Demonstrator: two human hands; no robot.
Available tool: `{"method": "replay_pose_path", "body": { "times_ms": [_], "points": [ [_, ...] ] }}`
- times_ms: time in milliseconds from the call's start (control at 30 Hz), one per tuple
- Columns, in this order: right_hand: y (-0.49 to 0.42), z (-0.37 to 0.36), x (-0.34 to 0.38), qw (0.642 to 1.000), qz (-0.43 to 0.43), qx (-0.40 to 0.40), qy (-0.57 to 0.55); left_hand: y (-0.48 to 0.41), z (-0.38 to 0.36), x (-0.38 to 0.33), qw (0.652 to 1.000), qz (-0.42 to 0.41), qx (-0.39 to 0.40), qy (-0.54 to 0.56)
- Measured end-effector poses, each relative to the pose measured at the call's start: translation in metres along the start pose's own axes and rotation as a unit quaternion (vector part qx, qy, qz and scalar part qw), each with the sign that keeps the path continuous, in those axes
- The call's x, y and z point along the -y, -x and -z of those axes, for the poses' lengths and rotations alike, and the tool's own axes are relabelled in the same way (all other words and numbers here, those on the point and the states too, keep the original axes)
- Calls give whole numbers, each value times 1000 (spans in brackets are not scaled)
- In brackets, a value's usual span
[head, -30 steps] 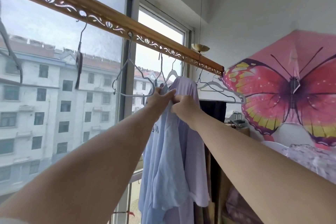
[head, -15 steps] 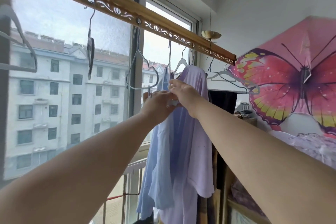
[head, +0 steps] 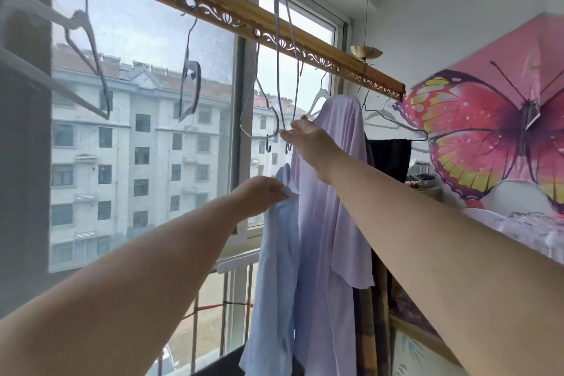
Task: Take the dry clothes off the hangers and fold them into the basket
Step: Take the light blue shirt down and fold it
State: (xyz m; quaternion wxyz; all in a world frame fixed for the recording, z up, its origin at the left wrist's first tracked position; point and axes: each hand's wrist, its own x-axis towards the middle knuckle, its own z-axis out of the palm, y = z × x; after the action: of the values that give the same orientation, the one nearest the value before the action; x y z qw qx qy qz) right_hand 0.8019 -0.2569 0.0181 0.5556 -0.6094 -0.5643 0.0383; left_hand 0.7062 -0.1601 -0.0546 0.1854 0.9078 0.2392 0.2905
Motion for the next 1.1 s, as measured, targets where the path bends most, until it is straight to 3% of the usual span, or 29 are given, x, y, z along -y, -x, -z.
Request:
{"method": "replay_pose_path", "body": {
  "times_ms": [133,233,333,467,600,700,767,867,1000,1100],
  "points": [
    [18,-11,-22,994,-91,61,0,21,-5,14,973,106,22,205],
    [44,-28,-44,981,-136,140,-18,41,-15,21,913,184,-16,365],
    [74,-47,-69,959,-180,205,-81,63,-18,38,880,234,-11,414],
    [109,-80,-95,922,-221,274,-159,90,-7,56,876,251,119,394],
    [133,-114,-108,918,-219,282,-171,110,-4,71,890,301,168,297],
    [145,-129,-105,951,-203,209,-106,123,-7,82,910,327,165,194],
    [150,-135,-101,949,-213,187,-135,130,-7,90,915,339,161,148],
    [156,-140,-92,935,-226,226,-156,140,-9,99,913,349,161,135],
    [167,-153,-88,929,-219,298,-31,152,-17,113,908,356,144,170],
    [178,-162,-91,925,-223,307,25,157,-21,118,899,353,99,238]
  ]
}}
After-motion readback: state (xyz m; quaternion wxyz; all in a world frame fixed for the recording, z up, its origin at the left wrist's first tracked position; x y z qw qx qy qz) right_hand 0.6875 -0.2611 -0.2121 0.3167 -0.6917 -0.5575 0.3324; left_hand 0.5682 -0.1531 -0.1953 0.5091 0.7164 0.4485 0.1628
